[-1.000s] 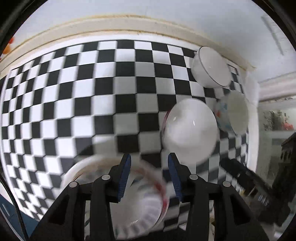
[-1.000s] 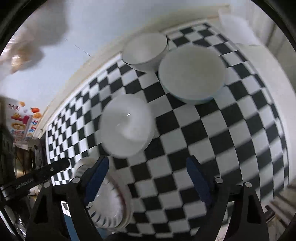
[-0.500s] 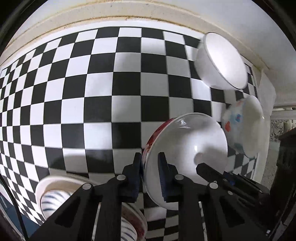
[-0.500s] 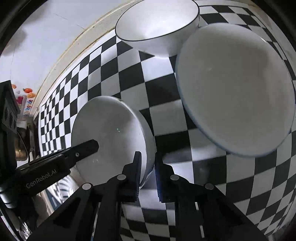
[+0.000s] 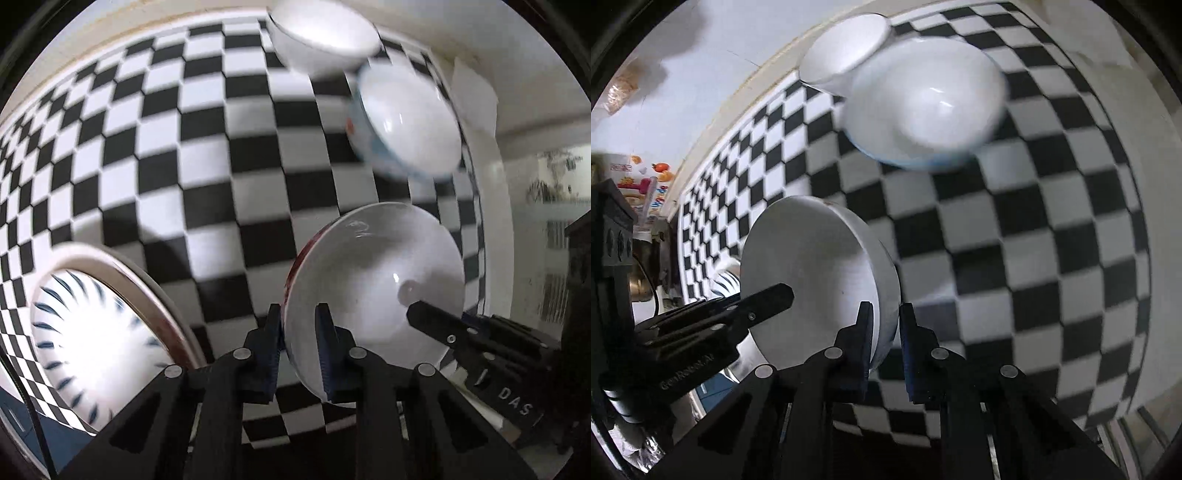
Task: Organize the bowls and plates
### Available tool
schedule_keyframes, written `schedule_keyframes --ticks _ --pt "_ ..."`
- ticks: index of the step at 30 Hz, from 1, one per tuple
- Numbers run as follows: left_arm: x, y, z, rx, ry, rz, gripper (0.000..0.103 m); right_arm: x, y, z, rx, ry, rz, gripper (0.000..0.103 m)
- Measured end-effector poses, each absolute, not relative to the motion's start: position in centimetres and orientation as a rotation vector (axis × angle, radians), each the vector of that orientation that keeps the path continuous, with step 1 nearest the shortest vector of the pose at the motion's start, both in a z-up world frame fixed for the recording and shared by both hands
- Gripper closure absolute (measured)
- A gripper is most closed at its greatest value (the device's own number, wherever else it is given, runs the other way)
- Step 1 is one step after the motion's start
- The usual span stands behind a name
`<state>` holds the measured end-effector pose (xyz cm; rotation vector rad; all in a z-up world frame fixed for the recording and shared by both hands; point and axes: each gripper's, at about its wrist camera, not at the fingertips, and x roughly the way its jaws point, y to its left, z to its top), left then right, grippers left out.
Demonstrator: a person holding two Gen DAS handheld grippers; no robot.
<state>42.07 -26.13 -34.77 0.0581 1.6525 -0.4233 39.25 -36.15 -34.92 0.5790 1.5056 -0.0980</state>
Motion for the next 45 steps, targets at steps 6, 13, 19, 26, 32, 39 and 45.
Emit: schedule_keyframes --ticks 6,13,19,26,32,39,45 --pt "40.8 -28.1 -37.5 0.126 1.698 -0.428 0.087 35.8 -37.6 -36.8 0.603 1.550 -0.135 0.087" --pt "39.6 -29.3 -38.8 0.145 1.719 -0.426 0.087 34.6 -37.8 -38.1 0.598 1.578 -0.160 0.087" --pt "40.0 -28.2 -36.0 0.153 1.671 -0.384 0.087 34.4 -39.1 -38.5 0.663 1.630 -0.145 0.086" --pt "47.2 -29.4 -31.0 0.081 1.513 -0.396 0.062 36.5 -45.5 -32.4 0.740 1.449 -0.165 0.053" --pt "53.8 -32.3 -33.3 -0.033 1.567 -0.433 0.062 42.7 -49.3 -32.1 0.765 1.356 -0.163 0.050" --pt "56.3 -36.0 -37.3 0.038 1.637 -0.438 0.073 47.7 -51.2 -36.5 0.794 1.413 -0.183 0.051" --pt "55.6 -37.2 -37.5 0.121 1.610 -0.449 0.092 48.5 -51.3 -38.7 0.798 1.445 -0.199 0.088"
